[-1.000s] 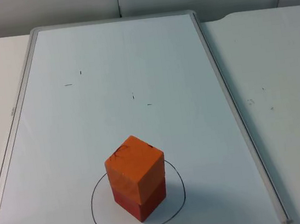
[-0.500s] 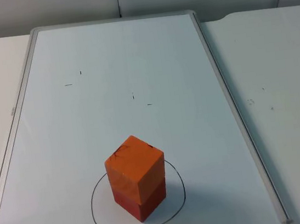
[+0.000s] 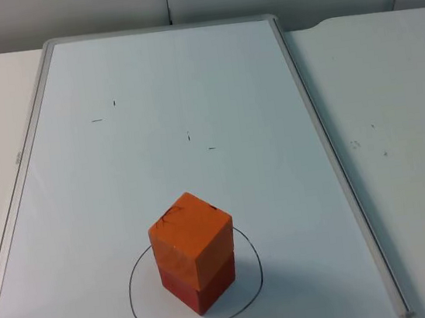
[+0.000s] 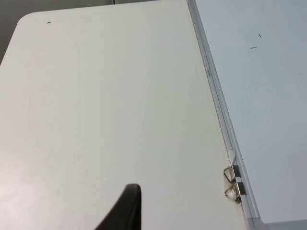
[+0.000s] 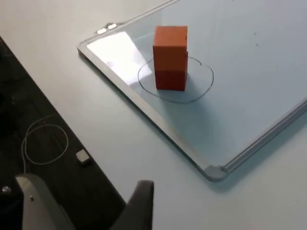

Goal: Pick up one cube with the left hand and another cube with the right hand. First place the cube in the right hand at the target position, then stack the cube in the left hand on top.

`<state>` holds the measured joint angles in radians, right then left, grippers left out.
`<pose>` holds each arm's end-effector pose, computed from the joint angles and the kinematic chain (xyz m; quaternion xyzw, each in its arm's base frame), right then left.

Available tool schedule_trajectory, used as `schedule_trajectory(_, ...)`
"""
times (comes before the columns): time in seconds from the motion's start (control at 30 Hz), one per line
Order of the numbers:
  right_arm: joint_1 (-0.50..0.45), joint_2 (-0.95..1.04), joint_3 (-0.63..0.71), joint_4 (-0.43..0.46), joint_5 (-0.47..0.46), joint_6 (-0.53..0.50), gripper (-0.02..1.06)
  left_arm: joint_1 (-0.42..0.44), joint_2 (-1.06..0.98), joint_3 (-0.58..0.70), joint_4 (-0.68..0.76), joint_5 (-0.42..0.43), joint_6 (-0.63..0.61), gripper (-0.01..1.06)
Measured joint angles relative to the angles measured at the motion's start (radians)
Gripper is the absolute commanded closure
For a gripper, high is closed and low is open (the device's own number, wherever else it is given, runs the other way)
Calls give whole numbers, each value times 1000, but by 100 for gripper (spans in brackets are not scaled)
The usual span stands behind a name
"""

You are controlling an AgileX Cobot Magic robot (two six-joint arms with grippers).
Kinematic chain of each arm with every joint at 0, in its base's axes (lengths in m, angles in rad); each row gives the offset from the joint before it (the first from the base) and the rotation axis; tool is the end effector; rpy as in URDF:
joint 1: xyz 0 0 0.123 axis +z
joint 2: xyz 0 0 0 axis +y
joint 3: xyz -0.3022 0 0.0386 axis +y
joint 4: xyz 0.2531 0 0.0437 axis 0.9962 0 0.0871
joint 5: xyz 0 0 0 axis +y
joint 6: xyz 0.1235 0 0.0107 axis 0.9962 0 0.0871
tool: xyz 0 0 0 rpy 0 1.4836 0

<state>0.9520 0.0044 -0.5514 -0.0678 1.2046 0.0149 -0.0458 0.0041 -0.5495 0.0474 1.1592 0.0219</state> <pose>0.0038 -0.0082 0.2651 -0.3920 0.7845 0.1931 0.4400 -0.0010 0.0054 0.2692 0.0267 0.8661 0.0176 0.4988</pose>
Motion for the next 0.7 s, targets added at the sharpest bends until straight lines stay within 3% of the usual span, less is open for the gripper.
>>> schedule_trajectory(0.37, 0, 0, -2, -9, 12, -7, 15, 0, 0, 0, 0, 0, 0, 0)
schedule_trajectory(0.47, 0, 0, -2, -9, -6, -4, 15, 0, 0, 0, 0, 0, 0, 0)
schedule_trajectory(0.57, 0, 2, 22, -9, -83, 10, 15, 0, 0, 0, 0, 0, 0, 0)
schedule_trajectory(0.7, 0, 2, 31, -9, -94, 10, 15, 0, 0, 0, 0, 0, 0, 0)
